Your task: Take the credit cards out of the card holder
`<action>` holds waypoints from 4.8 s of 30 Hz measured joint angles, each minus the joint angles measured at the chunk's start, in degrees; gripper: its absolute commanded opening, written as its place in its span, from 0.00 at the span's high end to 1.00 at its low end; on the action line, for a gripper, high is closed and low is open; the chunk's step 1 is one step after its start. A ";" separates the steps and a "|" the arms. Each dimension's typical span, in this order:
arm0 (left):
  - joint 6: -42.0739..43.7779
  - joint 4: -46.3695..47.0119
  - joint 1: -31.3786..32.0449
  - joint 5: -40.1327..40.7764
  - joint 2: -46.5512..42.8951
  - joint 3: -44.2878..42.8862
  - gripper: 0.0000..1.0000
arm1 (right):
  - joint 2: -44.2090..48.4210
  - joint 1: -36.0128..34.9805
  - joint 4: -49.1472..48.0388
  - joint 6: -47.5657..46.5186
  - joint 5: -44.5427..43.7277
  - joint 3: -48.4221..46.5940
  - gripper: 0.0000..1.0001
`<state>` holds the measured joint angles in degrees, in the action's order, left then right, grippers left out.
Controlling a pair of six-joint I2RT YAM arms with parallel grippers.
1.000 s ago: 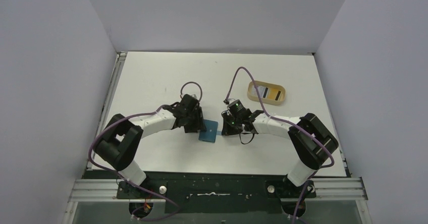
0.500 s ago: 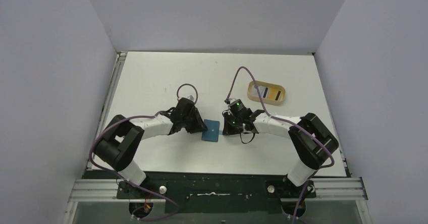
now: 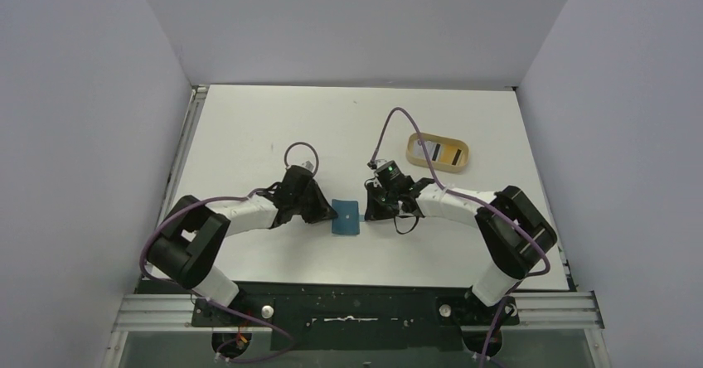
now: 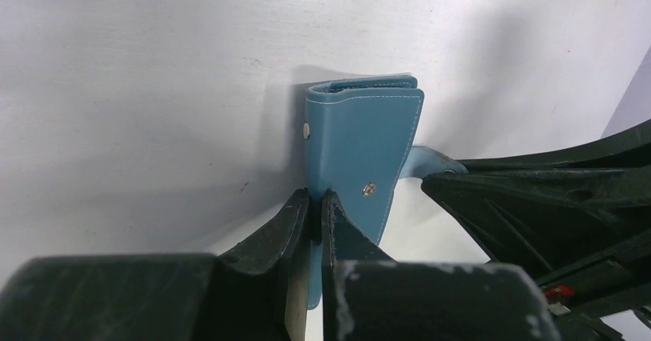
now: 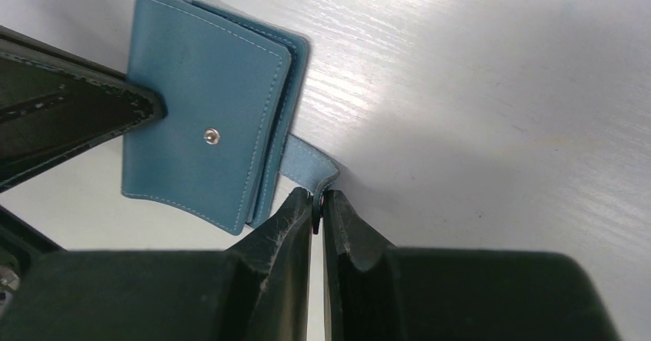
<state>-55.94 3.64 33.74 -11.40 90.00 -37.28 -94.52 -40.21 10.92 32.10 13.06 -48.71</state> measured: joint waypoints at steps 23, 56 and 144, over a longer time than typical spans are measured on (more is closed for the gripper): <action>1.66 -6.71 1.44 2.62 -1.44 -2.05 1.00 | -4.98 -2.27 -0.22 1.70 6.58 -8.09 0.59; 3.43 -8.79 1.88 3.63 -1.49 -2.95 1.00 | -5.44 -4.55 2.36 -0.68 -1.99 -9.53 0.62; 4.63 -12.04 2.67 3.87 -0.92 -4.90 1.00 | -8.55 -13.22 11.45 -8.70 -12.70 -18.47 1.00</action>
<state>-51.31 -8.40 36.40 -7.53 89.08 -42.17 -103.07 -53.43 22.37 23.40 0.36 -67.18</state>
